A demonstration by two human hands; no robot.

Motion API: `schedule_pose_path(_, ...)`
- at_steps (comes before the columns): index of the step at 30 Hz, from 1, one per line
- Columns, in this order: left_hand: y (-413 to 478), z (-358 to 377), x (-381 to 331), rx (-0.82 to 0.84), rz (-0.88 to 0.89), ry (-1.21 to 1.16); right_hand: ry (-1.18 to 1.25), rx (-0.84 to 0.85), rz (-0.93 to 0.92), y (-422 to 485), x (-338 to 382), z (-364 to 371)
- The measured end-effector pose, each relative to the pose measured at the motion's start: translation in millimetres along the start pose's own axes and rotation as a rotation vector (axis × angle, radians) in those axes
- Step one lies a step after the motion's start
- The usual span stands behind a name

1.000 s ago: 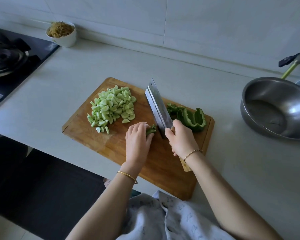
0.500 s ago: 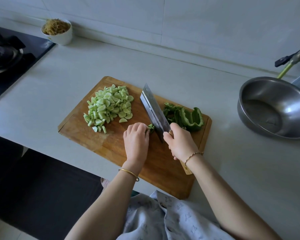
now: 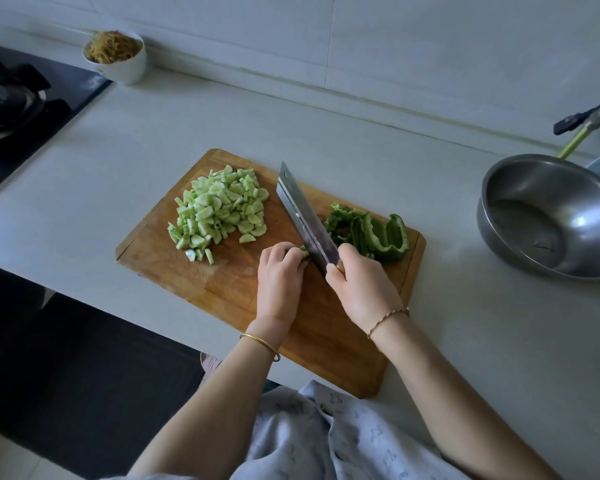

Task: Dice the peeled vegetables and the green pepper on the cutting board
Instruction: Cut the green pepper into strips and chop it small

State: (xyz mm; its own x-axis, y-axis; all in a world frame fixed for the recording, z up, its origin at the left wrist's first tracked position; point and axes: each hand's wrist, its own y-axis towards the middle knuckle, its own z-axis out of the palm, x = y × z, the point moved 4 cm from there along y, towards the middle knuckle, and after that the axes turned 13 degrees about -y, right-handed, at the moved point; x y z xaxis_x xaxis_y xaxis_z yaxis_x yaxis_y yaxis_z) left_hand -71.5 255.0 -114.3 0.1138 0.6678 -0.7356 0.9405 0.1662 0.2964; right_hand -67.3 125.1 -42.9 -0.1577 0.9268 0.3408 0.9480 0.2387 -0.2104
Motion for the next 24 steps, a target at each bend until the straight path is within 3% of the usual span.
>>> schedule_pose_path(8,5.8,1.4,-0.1,0.06,0.045,0.003,-0.179,0.037,0.033,6.4,10.5,7.3)
schedule_pose_path(13,5.5,1.8,-0.7,0.073,0.041,0.028,-0.154,0.071,0.057,20.6,14.0,12.1)
schedule_pose_path(16,5.7,-0.2,-0.3,0.081,0.054,0.027,-0.067,0.06,0.09,27.7,10.4,12.2)
schedule_pose_path(20,3.1,-2.2,2.1,0.116,0.067,0.036,0.301,0.087,0.245,29.1,-8.7,12.8)
schedule_pose_path(24,2.9,-6.2,2.5,0.105,0.004,0.003,0.363,0.077,0.215,22.9,-11.7,10.4)
